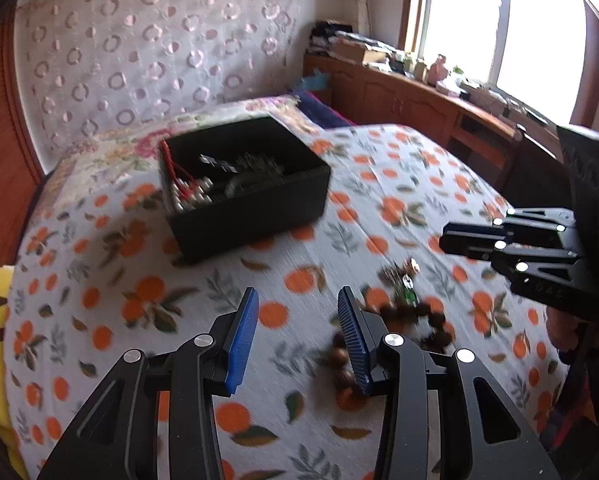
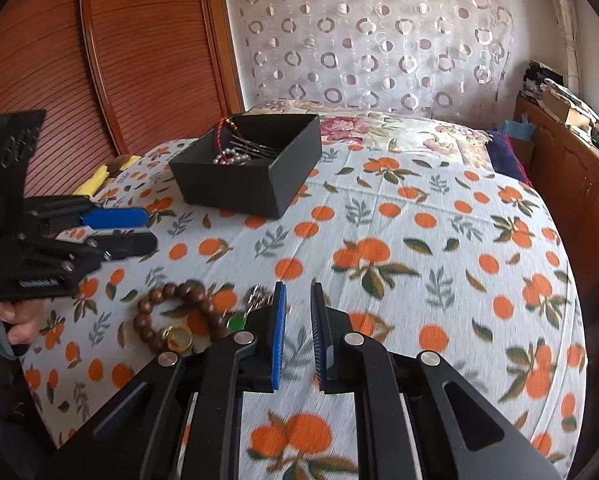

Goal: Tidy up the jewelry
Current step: 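Move both grippers back to the pile and grasp the brown bead strand with the left gripper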

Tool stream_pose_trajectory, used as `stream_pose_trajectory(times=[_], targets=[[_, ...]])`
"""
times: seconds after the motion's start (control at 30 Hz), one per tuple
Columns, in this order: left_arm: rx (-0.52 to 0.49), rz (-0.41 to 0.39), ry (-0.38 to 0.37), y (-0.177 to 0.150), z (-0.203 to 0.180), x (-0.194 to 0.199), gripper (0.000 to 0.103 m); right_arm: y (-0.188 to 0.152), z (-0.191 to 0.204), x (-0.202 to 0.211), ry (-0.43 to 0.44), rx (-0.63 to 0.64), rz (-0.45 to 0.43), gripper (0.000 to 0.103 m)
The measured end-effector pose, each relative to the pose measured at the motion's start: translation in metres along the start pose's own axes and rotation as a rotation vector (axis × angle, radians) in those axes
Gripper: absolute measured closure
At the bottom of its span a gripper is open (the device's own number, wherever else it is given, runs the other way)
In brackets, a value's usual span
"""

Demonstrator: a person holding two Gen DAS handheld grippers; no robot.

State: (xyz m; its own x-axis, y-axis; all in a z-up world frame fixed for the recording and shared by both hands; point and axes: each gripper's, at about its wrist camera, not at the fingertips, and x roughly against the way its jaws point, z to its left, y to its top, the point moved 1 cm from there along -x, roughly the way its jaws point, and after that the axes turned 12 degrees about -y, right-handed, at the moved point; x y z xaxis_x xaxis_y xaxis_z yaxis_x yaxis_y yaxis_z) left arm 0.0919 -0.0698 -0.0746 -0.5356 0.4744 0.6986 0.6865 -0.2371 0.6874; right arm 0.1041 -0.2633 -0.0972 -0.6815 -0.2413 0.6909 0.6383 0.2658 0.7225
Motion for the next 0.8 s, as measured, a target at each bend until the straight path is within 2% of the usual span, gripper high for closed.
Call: stream_pose_trajectory(times=[0.17, 0.4, 0.5, 0.57, 0.63, 0.8], targets=[[0.023, 0.034, -0.051, -0.010, -0.005, -0.008, 0.064, -0.014, 0.002, 0.009, -0.002, -0.004, 0.009, 0.089], [0.011, 0.092, -0.038, -0.020, -0.014, -0.026, 0.074, -0.023, 0.011, 0.016, 0.000, 0.012, 0.020, 0.088], [-0.006, 0.084, -0.026, -0.020, -0.014, -0.027, 0.076, -0.022, 0.014, 0.018, 0.004, 0.015, 0.016, 0.088], [-0.010, 0.080, -0.023, -0.021, -0.015, -0.027, 0.090, -0.021, 0.015, 0.017, 0.005, 0.014, 0.018, 0.087], [-0.017, 0.063, -0.017, -0.022, -0.016, -0.022, 0.091, -0.020, 0.018, 0.014, 0.005, 0.016, 0.024, 0.087], [0.024, -0.040, -0.035, -0.020, -0.014, 0.008, 0.091, -0.018, 0.025, 0.003, 0.015, 0.023, 0.052, 0.087]])
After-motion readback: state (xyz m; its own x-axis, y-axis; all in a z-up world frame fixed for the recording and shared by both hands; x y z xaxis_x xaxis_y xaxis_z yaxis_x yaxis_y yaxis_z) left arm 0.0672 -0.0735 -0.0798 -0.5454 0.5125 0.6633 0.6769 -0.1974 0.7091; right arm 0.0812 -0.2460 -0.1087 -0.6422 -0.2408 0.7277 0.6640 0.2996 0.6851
